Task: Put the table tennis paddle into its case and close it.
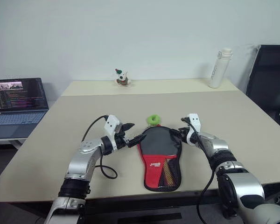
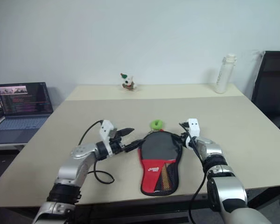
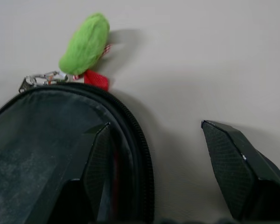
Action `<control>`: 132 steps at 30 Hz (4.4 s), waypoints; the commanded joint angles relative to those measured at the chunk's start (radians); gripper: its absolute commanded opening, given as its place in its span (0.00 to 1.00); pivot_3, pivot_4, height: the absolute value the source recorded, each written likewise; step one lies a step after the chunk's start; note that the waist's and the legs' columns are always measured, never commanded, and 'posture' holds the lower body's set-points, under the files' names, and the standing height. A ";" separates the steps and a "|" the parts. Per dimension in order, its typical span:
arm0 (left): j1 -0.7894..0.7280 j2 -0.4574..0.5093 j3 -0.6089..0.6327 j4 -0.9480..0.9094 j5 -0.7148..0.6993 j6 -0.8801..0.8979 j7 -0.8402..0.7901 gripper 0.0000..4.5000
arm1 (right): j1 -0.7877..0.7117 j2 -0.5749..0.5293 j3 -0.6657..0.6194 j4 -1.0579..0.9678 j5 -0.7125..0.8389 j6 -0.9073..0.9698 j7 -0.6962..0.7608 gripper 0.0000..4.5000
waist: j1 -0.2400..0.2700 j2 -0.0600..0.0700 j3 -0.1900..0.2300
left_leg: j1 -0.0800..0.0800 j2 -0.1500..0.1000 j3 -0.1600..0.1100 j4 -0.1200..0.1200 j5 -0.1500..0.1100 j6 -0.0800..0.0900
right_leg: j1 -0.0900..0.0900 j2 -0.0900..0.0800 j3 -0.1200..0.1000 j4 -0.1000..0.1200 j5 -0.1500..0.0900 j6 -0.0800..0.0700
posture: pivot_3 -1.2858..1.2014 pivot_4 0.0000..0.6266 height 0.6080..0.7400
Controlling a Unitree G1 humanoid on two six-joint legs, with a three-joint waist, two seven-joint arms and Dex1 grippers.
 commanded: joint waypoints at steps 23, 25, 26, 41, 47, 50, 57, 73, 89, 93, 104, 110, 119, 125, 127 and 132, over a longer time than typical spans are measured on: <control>-0.019 0.258 -0.005 -0.141 -0.169 0.228 -0.285 1.00 | 0.070 0.003 0.071 -0.101 -0.030 0.020 0.173 0.00 | -0.006 0.000 0.000 | 0.001 0.001 0.000 -0.001 0.000 0.000 | 0.000 0.001 0.000 0.001 -0.004 0.000 | 0.52 0.24 1.00; -0.021 0.256 -0.006 -0.142 -0.168 0.229 -0.286 1.00 | 0.096 -0.004 0.079 -0.159 -0.025 0.053 0.194 0.00 | -0.006 0.000 0.000 | 0.001 0.001 -0.001 -0.001 0.000 0.000 | 0.000 0.001 -0.001 0.001 -0.004 0.000 | 0.52 0.24 1.00; -0.021 0.256 -0.007 -0.142 -0.168 0.229 -0.287 1.00 | 0.106 -0.007 0.081 -0.182 -0.024 0.065 0.199 0.00 | -0.006 0.000 0.000 | 0.001 0.001 -0.001 -0.002 0.000 0.000 | 0.000 0.001 -0.001 0.001 -0.004 0.000 | 0.52 0.24 1.00; -0.075 0.205 -0.070 -0.081 -0.109 0.177 -0.288 1.00 | 0.150 -0.020 0.052 -0.314 -0.006 0.157 0.052 0.17 | 0.002 0.000 0.000 | 0.002 0.000 -0.001 -0.001 0.000 0.000 | 0.000 0.000 0.000 0.002 -0.004 0.001 | 0.52 0.24 1.00; -0.073 0.146 -0.127 -0.030 -0.046 0.103 -0.272 1.00 | 0.174 -0.042 0.023 -0.491 0.058 0.266 0.056 0.61 | 0.004 0.000 0.000 | 0.001 0.000 -0.001 0.000 0.000 0.000 | 0.000 -0.001 -0.001 0.002 -0.004 0.000 | 0.52 0.24 1.00; -0.082 0.111 -0.151 0.035 0.001 0.040 -0.253 1.00 | 0.187 -0.058 0.014 -0.627 0.111 0.363 0.077 0.86 | 0.004 0.000 0.000 | -0.001 0.000 -0.001 -0.001 0.000 0.000 | -0.001 -0.001 -0.001 0.001 -0.004 0.000 | 0.52 0.24 1.00; -0.107 0.037 -0.190 0.209 0.090 -0.106 -0.243 1.00 | 0.096 -0.057 -0.030 -0.633 0.175 0.432 0.032 0.99 | 0.005 0.000 0.000 | 0.000 0.000 -0.001 0.000 0.000 0.000 | -0.001 -0.001 -0.001 0.002 -0.004 0.001 | 0.52 0.24 1.00; -0.079 0.009 -0.190 0.277 0.153 -0.212 -0.242 1.00 | -0.257 0.146 -0.079 0.130 0.097 0.041 -0.230 0.99 | 0.003 0.001 0.000 | -0.001 0.000 -0.001 -0.001 0.000 0.000 | -0.002 -0.002 -0.001 0.003 -0.002 -0.003 | 0.52 0.24 1.00; -0.019 0.016 -0.186 0.171 0.152 -0.167 -0.172 1.00 | -0.311 0.286 -0.096 0.251 0.011 -0.146 -0.391 0.99 | 0.002 0.001 0.001 | -0.001 0.000 -0.002 -0.001 0.000 0.000 | -0.003 -0.001 -0.001 0.004 -0.002 -0.003 | 0.52 0.24 1.00; -0.011 0.015 -0.191 0.167 0.154 -0.170 -0.167 1.00 | -0.304 0.282 -0.083 0.252 -0.017 -0.150 -0.396 0.96 | 0.002 0.001 0.001 | -0.001 0.000 -0.002 -0.001 0.000 0.000 | -0.003 -0.001 -0.001 0.004 -0.002 -0.003 | 0.52 0.24 1.00; -0.022 0.001 -0.204 0.179 0.161 -0.176 -0.169 1.00 | -0.292 0.288 -0.090 0.252 -0.057 -0.146 -0.388 0.38 | 0.002 0.001 0.001 | -0.001 0.000 -0.002 -0.001 0.000 0.000 | -0.003 -0.001 -0.001 0.004 -0.002 -0.003 | 0.52 0.24 1.00; -0.017 0.001 -0.203 0.173 0.161 -0.172 -0.167 1.00 | -0.293 0.288 -0.091 0.251 -0.059 -0.147 -0.398 0.10 | 0.002 0.001 0.001 | -0.001 0.000 -0.002 -0.001 0.000 0.000 | -0.003 -0.001 -0.001 0.004 -0.002 -0.003 | 0.52 0.24 1.00; -0.101 -0.049 -0.212 0.268 0.192 -0.229 -0.157 1.00 | -0.293 0.287 -0.090 0.247 -0.058 -0.144 -0.391 0.01 | 0.003 0.001 0.001 | -0.001 0.000 -0.002 -0.001 0.000 0.000 | -0.003 -0.001 -0.001 0.004 -0.002 -0.003 | 0.52 0.24 1.00; -0.168 -0.089 -0.231 0.368 0.220 -0.284 -0.183 1.00 | -0.293 0.284 -0.095 0.243 -0.051 -0.139 -0.389 0.01 | 0.001 0.001 0.001 | -0.001 -0.001 -0.001 -0.001 0.000 0.000 | -0.003 -0.001 -0.001 0.004 -0.002 -0.003 | 0.52 0.24 1.00; -0.180 -0.100 -0.240 0.408 0.234 -0.303 -0.192 1.00 | -0.294 0.281 -0.097 0.241 -0.048 -0.138 -0.390 0.01 | 0.001 0.001 0.001 | -0.001 -0.001 -0.001 -0.001 0.000 0.000 | -0.003 -0.001 -0.001 0.004 -0.002 -0.003 | 0.52 0.24 1.00; -0.188 -0.110 -0.266 0.506 0.274 -0.357 -0.219 1.00 | -0.301 0.261 -0.111 0.234 -0.036 -0.142 -0.397 0.01 | 0.002 0.001 0.001 | -0.001 -0.001 -0.001 -0.001 0.000 0.000 | -0.003 -0.001 -0.002 0.004 -0.002 -0.003 | 0.52 0.24 1.00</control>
